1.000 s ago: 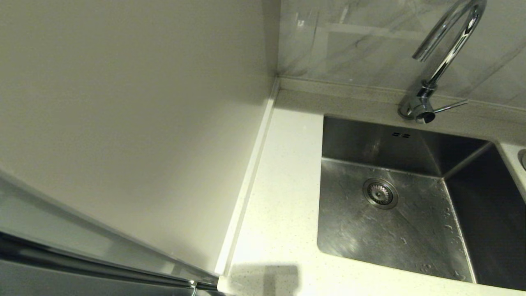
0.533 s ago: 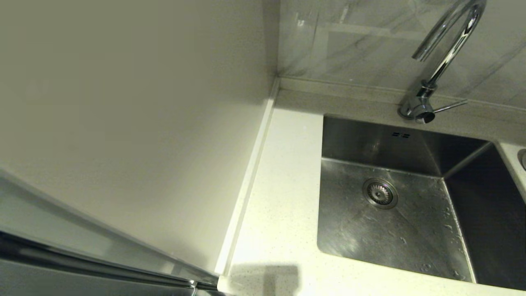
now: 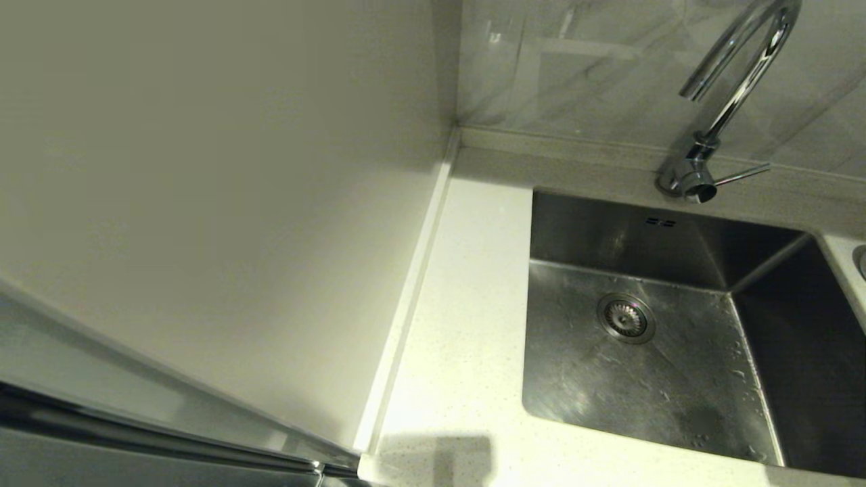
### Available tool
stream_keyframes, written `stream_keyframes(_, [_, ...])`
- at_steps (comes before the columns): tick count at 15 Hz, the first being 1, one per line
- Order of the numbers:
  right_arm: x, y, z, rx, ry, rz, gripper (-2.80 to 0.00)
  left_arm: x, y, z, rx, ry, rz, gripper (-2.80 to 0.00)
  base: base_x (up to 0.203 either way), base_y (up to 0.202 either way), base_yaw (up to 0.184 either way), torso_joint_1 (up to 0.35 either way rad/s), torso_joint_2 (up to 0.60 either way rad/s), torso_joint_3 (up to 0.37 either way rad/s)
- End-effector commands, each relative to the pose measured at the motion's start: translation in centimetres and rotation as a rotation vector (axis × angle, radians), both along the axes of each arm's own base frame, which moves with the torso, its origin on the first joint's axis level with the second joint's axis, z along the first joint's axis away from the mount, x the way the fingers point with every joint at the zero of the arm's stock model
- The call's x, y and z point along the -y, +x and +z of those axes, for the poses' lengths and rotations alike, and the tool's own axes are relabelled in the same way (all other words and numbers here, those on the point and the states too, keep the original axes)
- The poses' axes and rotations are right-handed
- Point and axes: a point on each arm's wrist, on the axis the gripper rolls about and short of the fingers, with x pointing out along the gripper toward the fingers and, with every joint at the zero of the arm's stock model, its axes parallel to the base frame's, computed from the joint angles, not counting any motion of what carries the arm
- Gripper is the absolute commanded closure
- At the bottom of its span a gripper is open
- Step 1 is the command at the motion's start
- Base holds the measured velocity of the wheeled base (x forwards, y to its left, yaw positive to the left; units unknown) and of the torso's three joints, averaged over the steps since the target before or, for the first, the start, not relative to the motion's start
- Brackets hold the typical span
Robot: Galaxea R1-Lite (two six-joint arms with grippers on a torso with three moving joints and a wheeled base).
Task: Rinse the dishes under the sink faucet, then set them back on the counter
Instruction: Put a bowl into the sink
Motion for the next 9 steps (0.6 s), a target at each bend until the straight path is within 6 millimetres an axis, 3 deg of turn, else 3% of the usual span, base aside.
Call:
stream_keyframes(1, [0.1,8.0,0.9,-0.204,0.0,-0.002,0.0,0.0,0.0,0.0,0.003,0.0,0.0,0.0,0.0,0.0,0.0,0.0,0.0,0.0])
stream_keyframes(4, [0.4,13.5,2.7,-0.243,0.025,0.042,0.0,0.0,0.0,0.0,0.003,-0.001,0.001,0.0,0.0,0.0,0.0,0.0,0.0,0.0])
stream_keyframes(6, [1.9,15.1,3.1,-0.248,0.071,0.088,0.0,0.0,0.0,0.0,0.004,-0.001,0.001,0.0,0.0,0.0,0.0,0.0,0.0,0.0])
stream_keyframes(9, [4.8,16.4,3.4,-0.25,0.134,-0.017,0.0,0.0,0.0,0.0,0.003,-0.001,-0.001,0.0,0.0,0.0,0.0,0.0,0.0,0.0])
